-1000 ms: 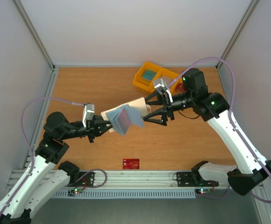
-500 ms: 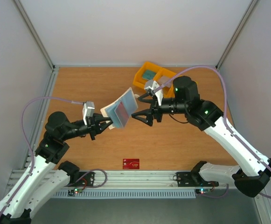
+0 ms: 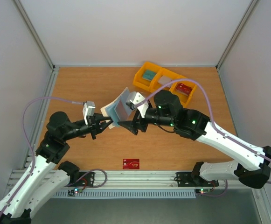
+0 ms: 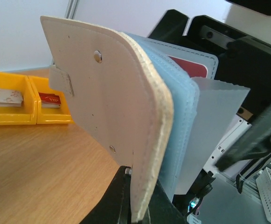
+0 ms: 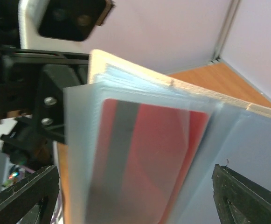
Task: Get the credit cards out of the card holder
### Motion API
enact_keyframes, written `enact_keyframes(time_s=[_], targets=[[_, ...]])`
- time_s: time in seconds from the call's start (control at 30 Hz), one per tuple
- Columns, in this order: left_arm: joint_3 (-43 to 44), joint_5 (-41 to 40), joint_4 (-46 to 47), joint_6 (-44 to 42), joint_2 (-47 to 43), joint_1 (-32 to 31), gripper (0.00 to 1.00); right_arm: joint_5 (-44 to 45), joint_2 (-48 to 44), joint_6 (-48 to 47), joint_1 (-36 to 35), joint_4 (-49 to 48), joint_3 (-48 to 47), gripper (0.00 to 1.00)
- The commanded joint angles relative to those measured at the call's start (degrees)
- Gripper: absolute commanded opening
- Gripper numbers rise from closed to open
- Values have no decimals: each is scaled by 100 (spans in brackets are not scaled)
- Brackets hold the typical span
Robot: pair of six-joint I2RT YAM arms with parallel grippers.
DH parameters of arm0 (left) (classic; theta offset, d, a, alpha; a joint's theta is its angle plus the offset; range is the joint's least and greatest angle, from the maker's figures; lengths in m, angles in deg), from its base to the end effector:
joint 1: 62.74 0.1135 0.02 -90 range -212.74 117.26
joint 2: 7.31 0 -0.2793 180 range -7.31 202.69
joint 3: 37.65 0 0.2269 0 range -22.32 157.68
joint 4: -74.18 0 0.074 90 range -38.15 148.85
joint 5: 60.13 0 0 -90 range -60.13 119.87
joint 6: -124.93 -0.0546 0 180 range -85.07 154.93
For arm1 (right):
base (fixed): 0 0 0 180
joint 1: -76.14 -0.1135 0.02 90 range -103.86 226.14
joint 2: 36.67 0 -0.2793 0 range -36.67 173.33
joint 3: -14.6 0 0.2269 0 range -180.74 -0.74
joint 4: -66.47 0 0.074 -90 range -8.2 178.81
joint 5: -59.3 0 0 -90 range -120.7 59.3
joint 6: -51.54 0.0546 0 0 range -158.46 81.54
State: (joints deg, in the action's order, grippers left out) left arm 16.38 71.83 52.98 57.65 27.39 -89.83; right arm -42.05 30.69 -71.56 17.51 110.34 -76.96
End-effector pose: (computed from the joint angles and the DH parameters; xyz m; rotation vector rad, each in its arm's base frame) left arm 0.0893 -0.0867 0.3439 0.6693 1.6120 -1.2361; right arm 0.1155 0.2101 0.4214 -1.4814 1.2488 0.4882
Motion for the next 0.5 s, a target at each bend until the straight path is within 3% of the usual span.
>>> enact_keyframes(time_s=[0.0, 0.33, 0.47], targets=[[-30, -19, 181, 19, -35, -16, 0, 468, 341, 5, -43, -17, -327, 90], [-42, -23, 178, 4, -50, -23, 0, 415, 586, 248, -43, -57, -385, 94], [-87, -19, 258, -4, -77, -19, 0, 585, 612, 252, -43, -41, -378, 87]])
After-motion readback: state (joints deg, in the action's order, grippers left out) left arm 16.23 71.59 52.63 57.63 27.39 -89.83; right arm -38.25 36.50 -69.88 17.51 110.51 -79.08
